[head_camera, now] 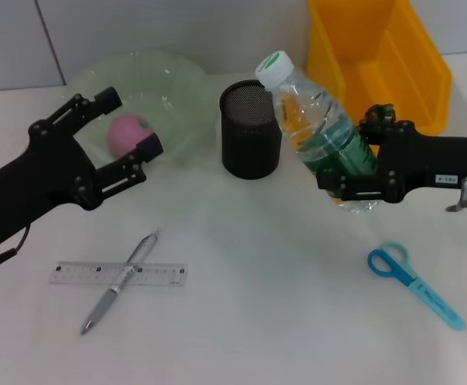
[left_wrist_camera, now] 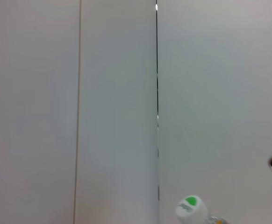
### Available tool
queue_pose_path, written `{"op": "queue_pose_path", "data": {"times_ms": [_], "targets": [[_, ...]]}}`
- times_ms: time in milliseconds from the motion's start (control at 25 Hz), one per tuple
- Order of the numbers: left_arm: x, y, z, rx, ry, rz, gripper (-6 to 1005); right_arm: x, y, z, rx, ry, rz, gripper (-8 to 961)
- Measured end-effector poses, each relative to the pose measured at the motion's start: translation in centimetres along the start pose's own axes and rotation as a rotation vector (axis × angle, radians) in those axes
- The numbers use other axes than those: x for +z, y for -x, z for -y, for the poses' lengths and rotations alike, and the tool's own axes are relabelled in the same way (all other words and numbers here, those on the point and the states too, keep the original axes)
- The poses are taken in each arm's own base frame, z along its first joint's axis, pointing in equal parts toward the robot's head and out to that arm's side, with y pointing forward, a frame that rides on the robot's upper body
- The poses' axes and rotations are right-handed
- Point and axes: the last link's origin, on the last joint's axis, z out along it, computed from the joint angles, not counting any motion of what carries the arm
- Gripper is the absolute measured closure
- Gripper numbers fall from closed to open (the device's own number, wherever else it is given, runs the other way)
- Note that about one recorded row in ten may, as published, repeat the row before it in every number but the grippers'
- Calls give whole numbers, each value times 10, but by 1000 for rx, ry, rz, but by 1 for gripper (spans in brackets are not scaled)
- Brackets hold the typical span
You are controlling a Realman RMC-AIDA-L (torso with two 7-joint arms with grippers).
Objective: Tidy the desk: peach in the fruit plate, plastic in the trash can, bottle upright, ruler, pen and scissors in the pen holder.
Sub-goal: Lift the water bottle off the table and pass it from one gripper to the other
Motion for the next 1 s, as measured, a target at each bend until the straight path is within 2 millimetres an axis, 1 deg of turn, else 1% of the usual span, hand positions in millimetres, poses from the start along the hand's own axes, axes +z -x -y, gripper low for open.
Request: {"op": "queue_pose_path", "data": {"times_ms": [200, 400, 680, 880, 1000], "targets": [[-2, -2, 0, -33, -15, -48, 139, 5, -5, -7, -9, 10, 69, 174], [0, -5, -5, -53, 22, -84, 139, 12, -9, -15, -37, 37, 107, 173], [6, -3, -10, -83, 61, -84, 140, 20, -7, -28, -75, 89, 156, 172], [6, -2, -11, -119, 67, -82, 140, 21, -5, -33, -80, 118, 179, 171], [6, -2, -12, -128, 77, -89, 140, 26, -6, -38, -85, 136, 193, 171]]}}
